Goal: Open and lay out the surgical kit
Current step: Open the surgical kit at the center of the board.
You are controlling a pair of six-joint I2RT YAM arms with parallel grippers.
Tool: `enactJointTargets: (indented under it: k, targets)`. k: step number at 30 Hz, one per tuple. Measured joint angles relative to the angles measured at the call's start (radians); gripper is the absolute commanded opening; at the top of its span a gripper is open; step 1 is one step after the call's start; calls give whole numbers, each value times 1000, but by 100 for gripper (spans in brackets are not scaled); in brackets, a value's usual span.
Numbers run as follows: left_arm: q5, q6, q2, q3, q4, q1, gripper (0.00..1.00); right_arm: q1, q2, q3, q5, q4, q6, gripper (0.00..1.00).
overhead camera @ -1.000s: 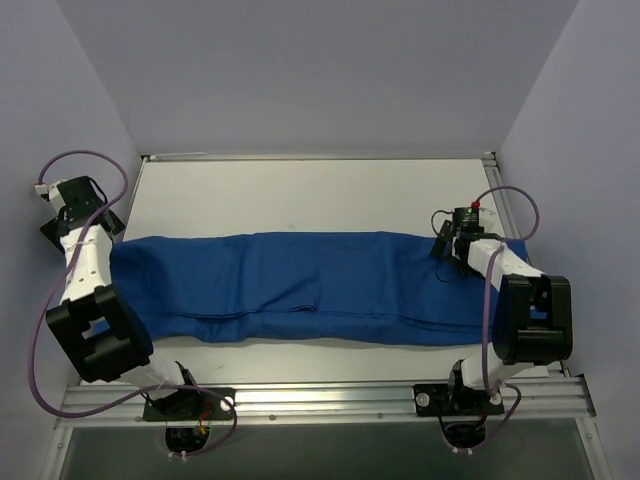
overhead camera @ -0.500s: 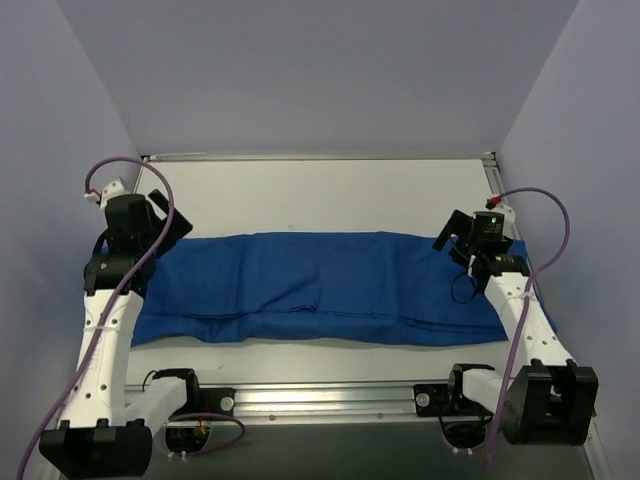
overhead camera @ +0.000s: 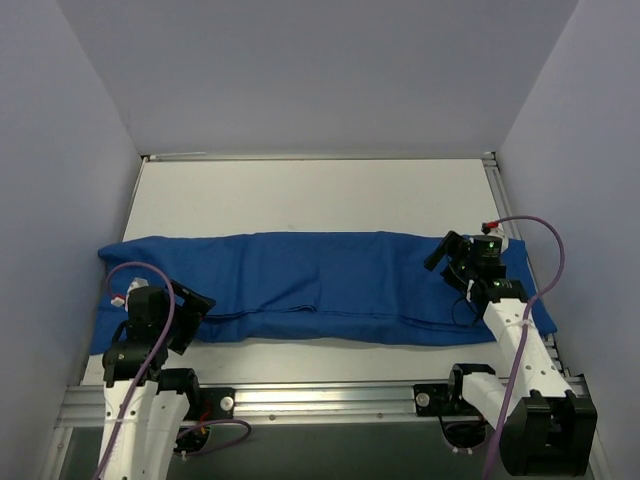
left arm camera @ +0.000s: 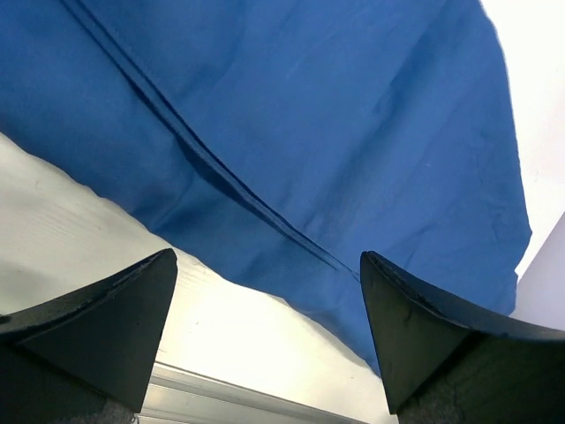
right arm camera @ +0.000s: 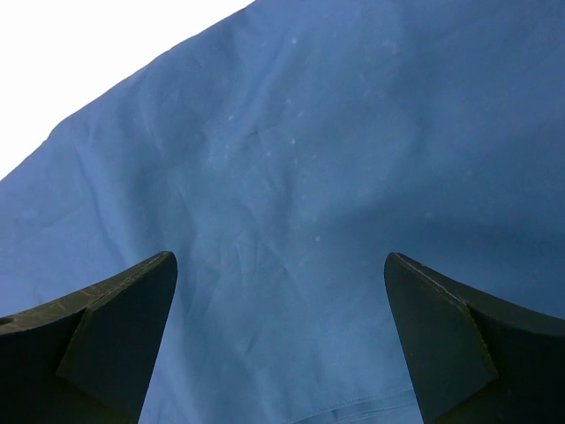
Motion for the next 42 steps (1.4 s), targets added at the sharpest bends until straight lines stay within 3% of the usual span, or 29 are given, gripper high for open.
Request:
enactJointTargets:
  k: [8,14,16,18,21,22,24,26,31,35,40,42]
  targets:
    - [3,-90,72,-119,114,-1,94,0,-79,-18,-2,-14,23,100]
    - [2,-148,185,-190,304,-47,94,0,-134,-29,0,-22,26,100]
    - [-5,-166,229,-191,364,-67,100,0,-140,-39,0,-30,26,100]
    - [-23,-188,274,-192,420,-94,87,0,-142,-49,-2,-37,26,100]
    - [-69,-214,322,-192,470,-141,59,0,-142,-55,-16,-46,26,100]
    - [-85,-217,332,-191,476,-153,46,0,-142,-56,-22,-47,26,100]
    - [-121,-226,351,-181,478,-170,31,0,-143,-56,-36,-47,21,100]
    - [-156,-230,367,-156,476,-182,3,0,-145,-56,-50,-47,12,100]
    - [-229,-225,382,-45,453,-205,2,44,-168,-45,-65,-48,-42,100]
    - [-257,-218,378,31,432,-216,2,300,-143,24,3,-32,-92,100]
    - [-263,-203,380,120,378,-225,2,953,124,232,358,51,-169,100]
    - [-264,-199,388,160,359,-227,2,1140,306,335,484,86,-225,100]
